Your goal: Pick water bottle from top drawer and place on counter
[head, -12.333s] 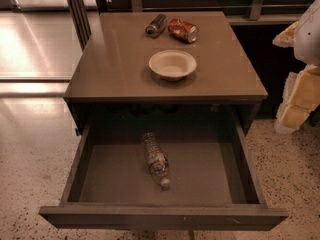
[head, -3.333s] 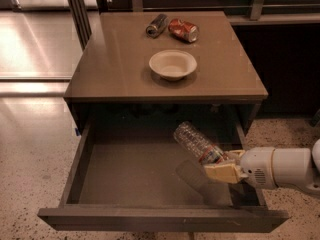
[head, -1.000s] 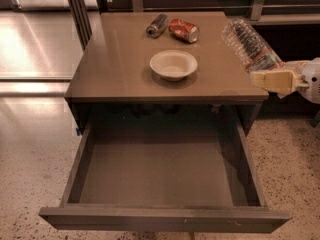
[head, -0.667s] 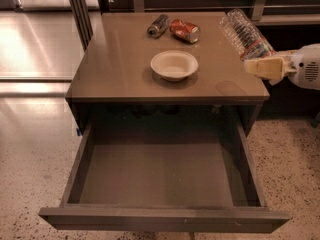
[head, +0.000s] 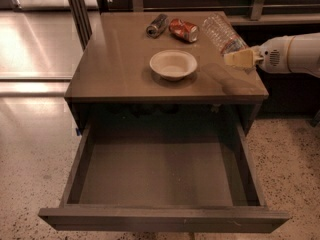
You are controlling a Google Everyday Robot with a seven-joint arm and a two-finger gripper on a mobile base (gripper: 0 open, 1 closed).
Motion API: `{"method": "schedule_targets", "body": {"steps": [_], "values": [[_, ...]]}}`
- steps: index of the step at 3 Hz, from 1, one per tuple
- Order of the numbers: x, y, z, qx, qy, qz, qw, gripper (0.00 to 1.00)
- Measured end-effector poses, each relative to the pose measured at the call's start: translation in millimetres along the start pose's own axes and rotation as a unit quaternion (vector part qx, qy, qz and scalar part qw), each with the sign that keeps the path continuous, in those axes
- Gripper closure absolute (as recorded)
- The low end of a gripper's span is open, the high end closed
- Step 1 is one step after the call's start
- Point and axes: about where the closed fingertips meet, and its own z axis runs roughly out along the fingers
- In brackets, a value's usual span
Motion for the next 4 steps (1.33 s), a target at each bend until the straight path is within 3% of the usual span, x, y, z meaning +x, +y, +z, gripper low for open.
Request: {"method": "schedule_targets", "body": {"steps": [1,2,4], "values": [[26.7,-12.4,35.5,-0.014,0.031,0.024,0.9992,1.00],[59.4,-12.7,61.9,-0.030,0.063,0.046,0.9965,0.83],[55.0,-11.6,60.2,-0.031,0.064,0.047,0.9964,0.36]]}}
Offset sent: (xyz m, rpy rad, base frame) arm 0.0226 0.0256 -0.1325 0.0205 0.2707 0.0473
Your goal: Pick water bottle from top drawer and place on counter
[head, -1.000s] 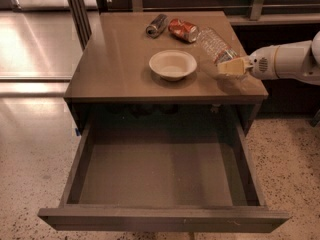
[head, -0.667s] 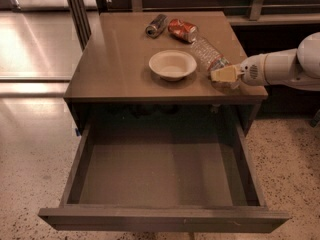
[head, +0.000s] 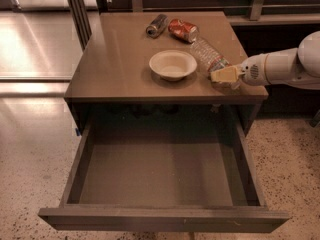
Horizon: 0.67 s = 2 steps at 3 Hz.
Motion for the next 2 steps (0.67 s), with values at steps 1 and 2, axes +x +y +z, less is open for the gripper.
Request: {"method": "schedule_targets", "body": {"steps": [1,2], "values": [[0.0,0.0,0.0,0.000,0.000,0.000,1.0000,0.13],[0.0,0.0,0.1,0.000,0.000,0.000,1.0000,0.00]]}}
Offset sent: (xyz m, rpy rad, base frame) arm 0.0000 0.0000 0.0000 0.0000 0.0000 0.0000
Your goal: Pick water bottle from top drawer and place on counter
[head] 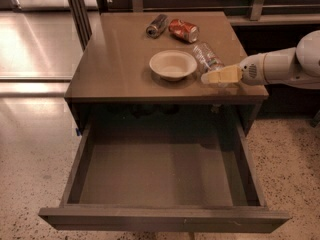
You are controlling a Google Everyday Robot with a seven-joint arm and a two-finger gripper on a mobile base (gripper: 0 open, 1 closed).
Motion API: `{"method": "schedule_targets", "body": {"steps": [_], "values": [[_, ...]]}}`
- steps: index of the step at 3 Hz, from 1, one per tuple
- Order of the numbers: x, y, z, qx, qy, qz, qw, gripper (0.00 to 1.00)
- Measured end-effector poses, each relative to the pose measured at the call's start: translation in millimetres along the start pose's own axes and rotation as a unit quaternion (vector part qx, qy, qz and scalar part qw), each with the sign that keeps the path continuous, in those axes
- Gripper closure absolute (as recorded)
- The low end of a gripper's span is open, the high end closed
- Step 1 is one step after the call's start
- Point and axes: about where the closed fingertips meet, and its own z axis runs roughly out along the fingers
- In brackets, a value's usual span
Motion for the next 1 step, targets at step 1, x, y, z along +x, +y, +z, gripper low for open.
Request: {"method": "schedule_targets", "body": {"steps": [1], "values": [[0.0,0.0,0.0,0.000,0.000,0.000,1.0000,0.00]]}}
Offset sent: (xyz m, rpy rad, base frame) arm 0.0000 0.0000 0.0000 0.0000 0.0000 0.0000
